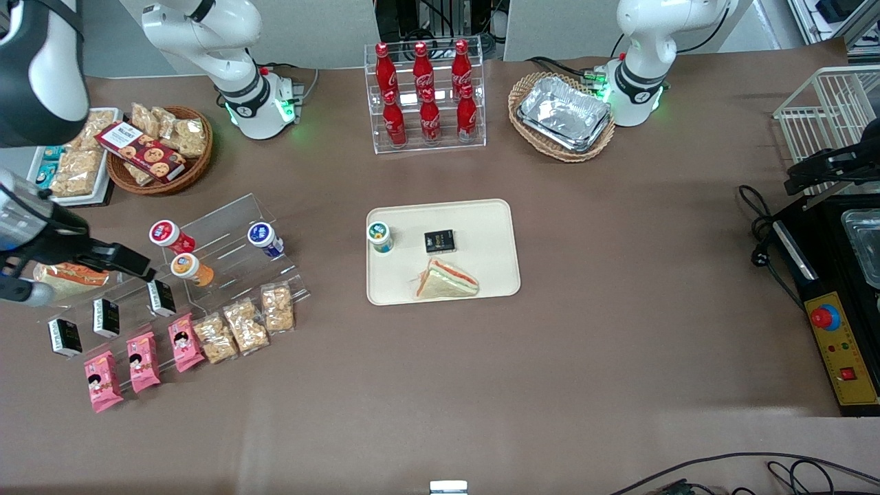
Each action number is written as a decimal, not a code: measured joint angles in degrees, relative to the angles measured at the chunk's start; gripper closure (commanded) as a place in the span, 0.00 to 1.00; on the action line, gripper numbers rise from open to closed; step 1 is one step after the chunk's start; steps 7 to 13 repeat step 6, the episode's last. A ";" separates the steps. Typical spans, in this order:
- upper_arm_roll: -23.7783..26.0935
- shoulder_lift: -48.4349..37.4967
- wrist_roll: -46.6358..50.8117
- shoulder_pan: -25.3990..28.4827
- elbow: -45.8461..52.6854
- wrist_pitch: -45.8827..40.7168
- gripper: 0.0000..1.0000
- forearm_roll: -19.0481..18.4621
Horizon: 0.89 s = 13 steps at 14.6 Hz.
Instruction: Place green gum on tray
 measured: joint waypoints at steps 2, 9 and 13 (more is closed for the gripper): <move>-0.90 0.15 -4.45 -0.05 0.46 -0.01 0.00 0.00; -1.21 0.72 -8.04 -0.05 1.72 0.32 0.00 0.00; -1.21 0.72 -8.04 -0.05 1.72 0.32 0.00 0.00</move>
